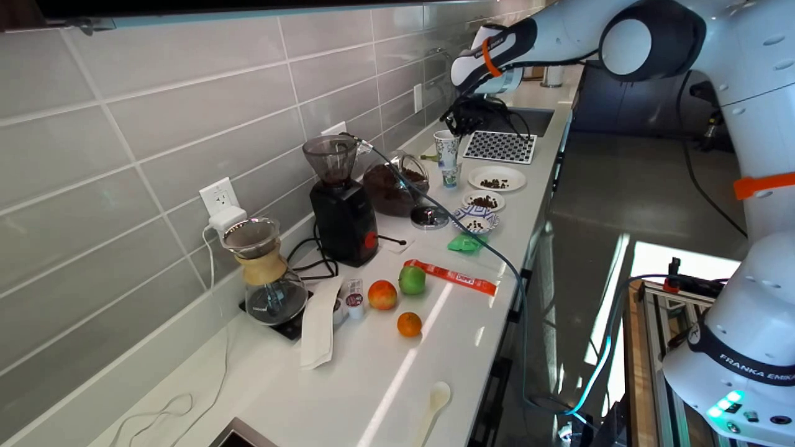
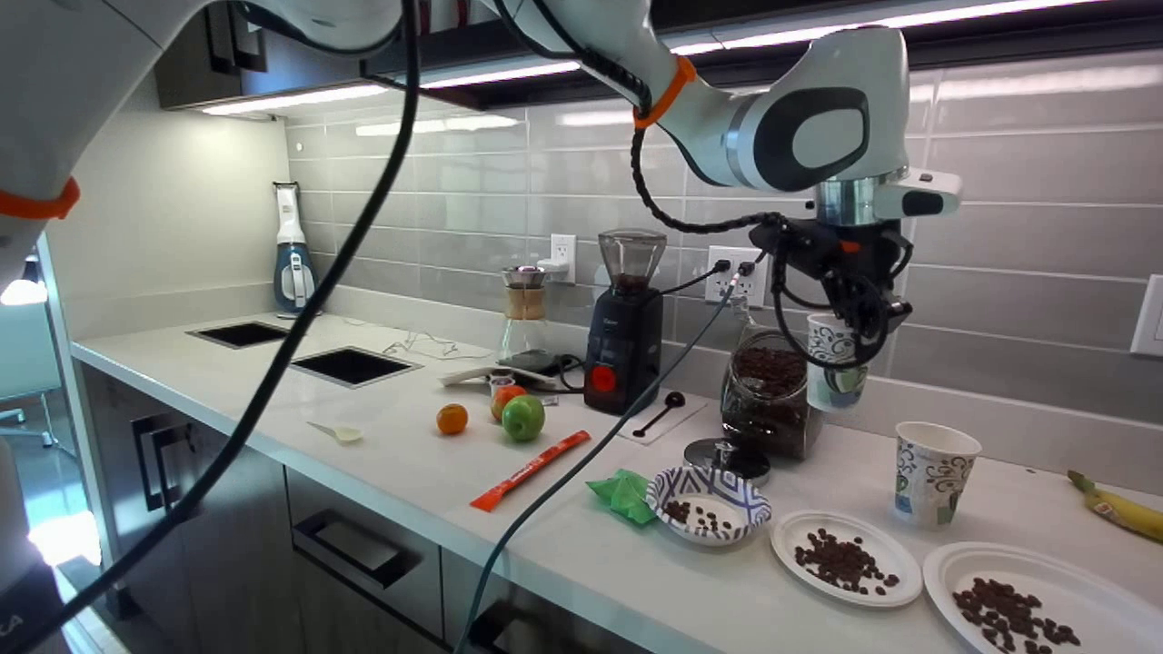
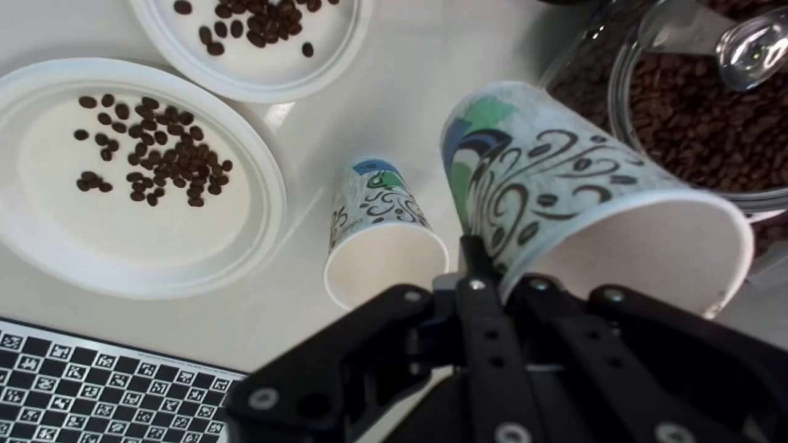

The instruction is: Pour the contents from the left cup into the right cup

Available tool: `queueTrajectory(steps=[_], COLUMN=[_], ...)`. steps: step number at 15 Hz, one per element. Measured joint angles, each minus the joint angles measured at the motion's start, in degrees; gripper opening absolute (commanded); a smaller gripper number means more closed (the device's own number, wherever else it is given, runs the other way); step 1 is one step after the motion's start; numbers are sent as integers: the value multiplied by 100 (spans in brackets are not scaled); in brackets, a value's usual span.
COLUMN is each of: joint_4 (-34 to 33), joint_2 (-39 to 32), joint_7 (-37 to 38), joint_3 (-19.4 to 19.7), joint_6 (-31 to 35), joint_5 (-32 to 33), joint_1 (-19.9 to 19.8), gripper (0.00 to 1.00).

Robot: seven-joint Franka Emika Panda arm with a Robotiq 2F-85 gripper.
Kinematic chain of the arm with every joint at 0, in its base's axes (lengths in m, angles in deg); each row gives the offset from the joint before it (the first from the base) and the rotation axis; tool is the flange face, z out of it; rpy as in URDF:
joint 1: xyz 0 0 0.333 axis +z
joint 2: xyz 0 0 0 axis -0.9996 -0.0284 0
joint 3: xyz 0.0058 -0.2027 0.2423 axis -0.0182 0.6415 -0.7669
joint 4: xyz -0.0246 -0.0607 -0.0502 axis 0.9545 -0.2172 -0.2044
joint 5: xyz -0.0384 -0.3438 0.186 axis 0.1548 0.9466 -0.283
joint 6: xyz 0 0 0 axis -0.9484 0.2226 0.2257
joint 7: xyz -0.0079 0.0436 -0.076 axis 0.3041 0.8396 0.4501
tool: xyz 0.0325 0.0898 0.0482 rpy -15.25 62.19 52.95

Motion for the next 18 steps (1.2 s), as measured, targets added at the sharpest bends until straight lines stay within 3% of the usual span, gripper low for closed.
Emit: queueTrajectory(steps=[4, 7, 11, 15, 18], joint_4=[460, 969, 1742, 2194, 2251], joint_2=[659, 1022, 1120, 782, 259], joint_7=[-386, -430, -241, 228, 305], joint_3=[169, 460, 1005, 2022, 3042], joint_6=[264, 1168, 2963, 4978, 5904], joint_5=[445, 1147, 2176, 2971, 2836], joint_1=[67, 293, 728, 1335, 1968], gripper=[1, 1, 1, 1, 4])
